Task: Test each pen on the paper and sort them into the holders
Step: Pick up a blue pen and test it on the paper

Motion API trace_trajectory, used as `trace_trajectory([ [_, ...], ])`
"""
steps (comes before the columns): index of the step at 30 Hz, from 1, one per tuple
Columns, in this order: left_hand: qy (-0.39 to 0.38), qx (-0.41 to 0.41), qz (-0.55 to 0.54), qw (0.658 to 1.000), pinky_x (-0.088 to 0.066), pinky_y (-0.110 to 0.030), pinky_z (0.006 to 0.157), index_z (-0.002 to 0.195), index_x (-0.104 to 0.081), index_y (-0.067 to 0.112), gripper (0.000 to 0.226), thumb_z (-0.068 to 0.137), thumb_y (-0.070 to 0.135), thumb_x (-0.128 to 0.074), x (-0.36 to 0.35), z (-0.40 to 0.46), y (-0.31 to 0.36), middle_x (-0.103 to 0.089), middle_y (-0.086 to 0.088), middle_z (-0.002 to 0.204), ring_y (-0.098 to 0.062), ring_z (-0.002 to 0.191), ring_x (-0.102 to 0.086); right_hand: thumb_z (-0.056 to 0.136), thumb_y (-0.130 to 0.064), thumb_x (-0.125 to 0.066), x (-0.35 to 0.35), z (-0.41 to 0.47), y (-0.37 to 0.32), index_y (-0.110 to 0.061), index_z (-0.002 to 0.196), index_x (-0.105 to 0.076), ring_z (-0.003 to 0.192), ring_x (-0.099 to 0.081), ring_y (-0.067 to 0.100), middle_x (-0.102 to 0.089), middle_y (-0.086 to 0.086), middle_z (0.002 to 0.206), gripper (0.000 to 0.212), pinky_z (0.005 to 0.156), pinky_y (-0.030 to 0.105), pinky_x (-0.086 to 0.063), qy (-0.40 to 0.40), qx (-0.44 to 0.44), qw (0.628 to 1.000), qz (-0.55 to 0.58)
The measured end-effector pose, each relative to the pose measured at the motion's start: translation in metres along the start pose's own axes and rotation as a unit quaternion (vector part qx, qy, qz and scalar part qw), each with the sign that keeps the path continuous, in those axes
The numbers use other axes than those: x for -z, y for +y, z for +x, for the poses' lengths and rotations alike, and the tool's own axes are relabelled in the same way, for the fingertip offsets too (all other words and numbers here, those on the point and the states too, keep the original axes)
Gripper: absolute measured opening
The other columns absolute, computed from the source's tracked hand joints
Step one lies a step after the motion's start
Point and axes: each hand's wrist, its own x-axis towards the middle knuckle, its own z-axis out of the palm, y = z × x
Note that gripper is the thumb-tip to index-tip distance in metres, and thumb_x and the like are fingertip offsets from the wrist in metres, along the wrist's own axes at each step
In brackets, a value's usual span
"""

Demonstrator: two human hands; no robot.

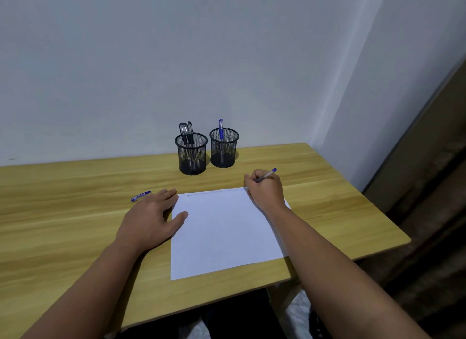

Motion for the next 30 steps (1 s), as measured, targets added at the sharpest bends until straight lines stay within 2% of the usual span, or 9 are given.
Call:
trace_trajectory([
  [5, 0.001, -0.002, -0.003, 1.000, -0.043, -0.037, 0.108, 0.132, -0.066, 0.023, 0.073, 0.080, 0.069, -0.042, 0.000, 0.000, 0.000, -0.053, 0.011, 0.148, -0.008, 0.144, -0.040, 0.091, -0.022, -0.066, 0.000, -0.001, 0.000, -0.018, 0.052, -0.043, 0.052, -0.049, 0.025, -0.044, 0.005, 0.050, 0.046, 0.053, 0.035, -0.041, 0.008, -0.002, 1.000, -0.018],
  [9, 0.002, -0.003, -0.003, 1.000, -0.043, -0.036, 0.106, 0.131, -0.067, 0.023, 0.073, 0.080, 0.069, -0.043, -0.001, 0.000, -0.001, -0.053, 0.011, 0.148, -0.008, 0.144, -0.040, 0.089, -0.027, -0.064, 0.000, 0.000, -0.002, -0.007, 0.063, -0.039, 0.053, -0.041, 0.026, -0.039, 0.022, 0.058, 0.041, 0.053, 0.036, -0.037, 0.021, 0.013, 0.999, -0.027],
  [11, 0.004, -0.002, -0.005, 1.000, -0.043, -0.035, 0.106, 0.132, -0.066, 0.024, 0.074, 0.079, 0.070, -0.042, -0.002, 0.000, -0.002, -0.053, 0.011, 0.148, -0.008, 0.144, -0.040, 0.087, -0.028, -0.064, 0.000, -0.001, -0.001, -0.008, 0.064, -0.038, 0.055, -0.040, 0.025, -0.036, 0.015, 0.057, 0.040, 0.054, 0.037, -0.038, 0.021, 0.013, 0.999, -0.032],
  [15, -0.004, 0.002, -0.001, 1.000, -0.041, -0.037, 0.111, 0.137, -0.062, 0.025, 0.074, 0.081, 0.070, -0.043, -0.004, 0.001, -0.004, -0.050, 0.013, 0.150, -0.006, 0.145, -0.037, 0.090, -0.022, -0.064, 0.000, 0.001, 0.000, -0.006, 0.064, -0.037, 0.055, -0.039, 0.025, -0.034, 0.015, 0.058, 0.041, 0.054, 0.035, -0.036, 0.022, 0.018, 0.999, -0.037],
  [18, 0.000, 0.001, -0.003, 1.000, -0.041, -0.036, 0.112, 0.137, -0.062, 0.024, 0.073, 0.081, 0.069, -0.045, -0.004, 0.002, -0.004, -0.050, 0.013, 0.150, -0.006, 0.145, -0.037, 0.095, -0.017, -0.065, 0.001, 0.002, 0.001, -0.002, 0.065, -0.039, 0.053, -0.041, 0.025, -0.039, 0.010, 0.055, 0.041, 0.053, 0.031, -0.035, 0.031, 0.023, 0.997, -0.066],
  [22, -0.001, -0.001, -0.001, 1.000, -0.041, -0.036, 0.111, 0.136, -0.063, 0.024, 0.073, 0.081, 0.069, -0.045, -0.004, 0.002, -0.003, -0.050, 0.013, 0.150, -0.006, 0.145, -0.037, 0.096, -0.010, -0.062, 0.003, 0.000, -0.005, -0.012, 0.064, -0.033, 0.057, -0.031, 0.024, -0.031, 0.007, 0.058, 0.043, 0.052, 0.031, -0.026, 0.052, 0.021, 0.995, -0.080],
  [25, -0.008, -0.005, -0.002, 1.000, -0.041, -0.036, 0.110, 0.134, -0.064, 0.023, 0.074, 0.081, 0.069, -0.043, -0.004, 0.001, -0.004, -0.051, 0.011, 0.150, -0.008, 0.145, -0.038, 0.094, -0.006, -0.057, 0.009, 0.000, -0.012, -0.006, 0.067, -0.034, 0.058, -0.029, 0.025, -0.030, 0.011, 0.062, 0.035, 0.049, 0.027, -0.027, 0.074, -0.047, 0.996, 0.019],
  [28, -0.009, -0.007, -0.002, 1.000, -0.041, -0.036, 0.109, 0.131, -0.066, 0.023, 0.070, 0.082, 0.068, -0.045, -0.005, 0.000, -0.004, -0.052, 0.009, 0.149, -0.011, 0.145, -0.040, 0.100, -0.008, -0.061, 0.020, 0.002, -0.025, -0.003, 0.075, -0.052, 0.042, -0.040, 0.023, -0.047, 0.013, 0.056, 0.027, 0.038, 0.021, -0.033, 0.071, -0.121, 0.984, 0.107],
  [30, -0.013, -0.011, 0.009, 1.000, -0.042, -0.035, 0.108, 0.123, -0.069, 0.023, 0.068, 0.082, 0.070, -0.043, -0.006, 0.001, -0.007, -0.054, 0.009, 0.148, -0.012, 0.144, -0.041, 0.103, -0.016, -0.067, 0.029, 0.007, -0.038, -0.004, 0.075, -0.054, 0.034, -0.043, 0.015, -0.052, 0.010, 0.053, 0.033, 0.035, 0.019, -0.034, 0.069, -0.128, 0.980, 0.138],
])
